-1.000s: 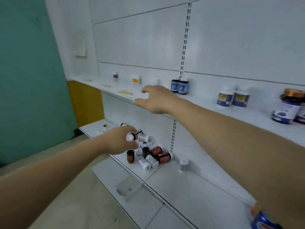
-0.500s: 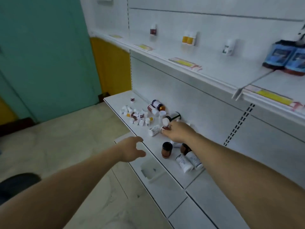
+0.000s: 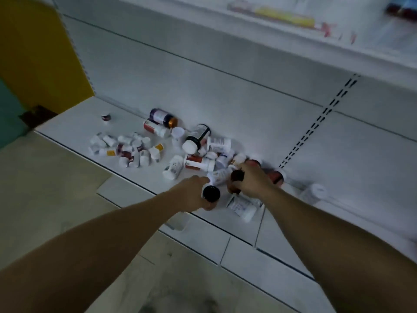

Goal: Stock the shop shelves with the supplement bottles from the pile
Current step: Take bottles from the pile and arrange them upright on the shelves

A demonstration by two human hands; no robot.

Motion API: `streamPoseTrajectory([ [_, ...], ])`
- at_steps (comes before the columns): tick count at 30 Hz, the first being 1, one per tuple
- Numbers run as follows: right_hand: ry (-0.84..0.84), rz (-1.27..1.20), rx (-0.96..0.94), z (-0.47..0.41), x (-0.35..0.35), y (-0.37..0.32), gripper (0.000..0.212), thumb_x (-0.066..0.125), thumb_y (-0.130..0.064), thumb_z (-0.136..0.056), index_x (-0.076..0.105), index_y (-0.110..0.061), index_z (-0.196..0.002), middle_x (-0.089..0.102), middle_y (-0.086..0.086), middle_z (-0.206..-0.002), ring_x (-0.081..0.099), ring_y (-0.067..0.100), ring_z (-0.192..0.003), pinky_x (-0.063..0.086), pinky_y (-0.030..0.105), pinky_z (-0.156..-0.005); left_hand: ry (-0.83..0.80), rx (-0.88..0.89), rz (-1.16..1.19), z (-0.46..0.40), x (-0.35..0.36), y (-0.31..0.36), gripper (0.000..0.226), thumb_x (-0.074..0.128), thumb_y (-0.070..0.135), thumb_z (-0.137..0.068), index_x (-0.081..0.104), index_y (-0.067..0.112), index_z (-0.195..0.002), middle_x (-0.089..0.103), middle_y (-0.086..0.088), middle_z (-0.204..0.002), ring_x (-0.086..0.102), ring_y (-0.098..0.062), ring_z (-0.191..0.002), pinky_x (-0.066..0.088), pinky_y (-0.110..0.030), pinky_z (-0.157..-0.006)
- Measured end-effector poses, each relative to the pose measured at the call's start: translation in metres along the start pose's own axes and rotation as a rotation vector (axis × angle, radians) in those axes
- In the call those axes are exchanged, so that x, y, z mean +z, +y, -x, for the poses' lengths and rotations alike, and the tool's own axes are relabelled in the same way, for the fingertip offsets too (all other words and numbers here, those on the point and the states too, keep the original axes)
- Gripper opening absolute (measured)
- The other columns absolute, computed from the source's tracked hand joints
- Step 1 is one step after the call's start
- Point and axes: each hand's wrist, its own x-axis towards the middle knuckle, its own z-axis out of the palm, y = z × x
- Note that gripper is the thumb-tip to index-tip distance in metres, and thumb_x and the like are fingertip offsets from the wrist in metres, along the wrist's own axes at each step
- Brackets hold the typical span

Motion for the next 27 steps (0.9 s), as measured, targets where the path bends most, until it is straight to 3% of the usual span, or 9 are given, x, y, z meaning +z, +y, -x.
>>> streamPoseTrajectory([
  [5,-0.01,0.167,-0.026,-0.029,0.034,0.019,0.069,0.055,-0.043,-0.088,0.022,-0.031,-0.148,0.035,0.018,-0.145,0.042,0.038,-0.124,0.043,0.044,-0.096,-0.045,0.085,-0.276,-0.051,0.045,-0.01,0.084,0.064,0.044,-0.081,0.014,0.035,-0.148,0.027,-0.008,-0.144,0.04,-0.035,-0.121,0.041,-0.044,-0.098],
  [7,-0.039,0.211,0.0,-0.035,0.044,0.02,0.064,0.049,-0.039,-0.092,0.019,-0.031,-0.148,0.024,0.018,-0.15,0.034,0.042,-0.129,0.039,0.049,-0.101,0.062,0.124,-0.333,-0.06,0.058,-0.012,0.071,0.058,0.04,-0.086,0.022,0.032,-0.146,0.033,-0.009,-0.139,0.046,-0.033,-0.114,0.044,-0.041,-0.095],
  [11,0.185,0.129,-0.095,-0.026,0.037,0.012,0.039,0.056,-0.027,-0.09,0.042,-0.019,-0.126,0.05,0.013,-0.121,0.051,0.031,-0.106,0.047,0.04,-0.085,0.338,0.002,0.211,-0.051,0.046,-0.005,0.045,0.076,0.036,-0.073,0.054,0.018,-0.109,0.053,-0.002,-0.1,0.057,-0.019,-0.084,0.047,-0.027,-0.07],
  [13,0.337,-0.123,-0.061,-0.002,0.012,0.007,0.035,0.067,-0.03,-0.083,0.048,-0.015,-0.108,0.05,0.003,-0.101,0.052,0.02,-0.085,0.043,0.029,-0.069,0.423,-0.116,0.71,-0.03,0.028,-0.003,0.041,0.084,0.037,-0.063,0.059,0.016,-0.087,0.06,0.005,-0.079,0.056,-0.009,-0.067,0.045,-0.02,-0.06],
  [15,0.364,-0.741,0.104,0.035,-0.016,0.004,0.03,0.069,-0.025,-0.082,0.051,-0.009,-0.101,0.055,0.004,-0.09,0.056,0.019,-0.075,0.044,0.024,-0.057,0.361,-0.25,1.085,0.002,0.011,0.003,0.035,0.077,0.037,-0.071,0.059,0.014,-0.092,0.063,-0.005,-0.087,0.057,-0.014,-0.071,0.047,-0.026,-0.065],
  [17,0.145,-1.611,0.232,0.083,-0.033,0.001,0.023,0.055,-0.021,-0.089,0.06,-0.003,-0.103,0.066,0.013,-0.086,0.065,0.025,-0.073,0.053,0.025,-0.055,0.199,-0.236,1.452,0.037,0.001,0.018,0.02,0.059,0.023,-0.089,0.055,0.008,-0.102,0.06,-0.015,-0.1,0.058,-0.022,-0.079,0.05,-0.031,-0.073],
  [19,0.016,-2.086,0.258,0.131,-0.034,0.0,0.031,0.042,-0.022,-0.093,0.063,-0.003,-0.105,0.07,0.017,-0.087,0.067,0.026,-0.068,0.057,0.03,-0.06,0.077,-0.097,1.662,0.07,-0.004,0.039,0.026,0.052,0.015,-0.088,0.051,0.007,-0.112,0.063,-0.018,-0.103,0.062,-0.031,-0.086,0.055,-0.04,-0.081],
  [23,0.159,-2.207,0.273,0.208,-0.03,-0.013,0.034,0.042,-0.025,-0.092,0.063,-0.001,-0.104,0.069,0.018,-0.088,0.061,0.028,-0.077,0.05,0.033,-0.069,-0.12,0.052,1.779,0.115,-0.01,0.082,0.046,0.052,0.022,-0.075,0.054,0.006,-0.118,0.068,-0.018,-0.101,0.067,-0.036,-0.087,0.059,-0.042,-0.067],
  [27,0.378,-2.08,0.229,0.276,-0.035,-0.019,0.022,0.049,-0.026,-0.095,0.065,-0.014,-0.105,0.067,0.007,-0.084,0.056,0.022,-0.075,0.052,0.028,-0.062,-0.284,0.116,1.673,0.146,-0.013,0.128,0.034,0.041,0.024,-0.086,0.06,0.006,-0.107,0.07,-0.015,-0.092,0.065,-0.03,-0.083,0.058,-0.039,-0.065],
])
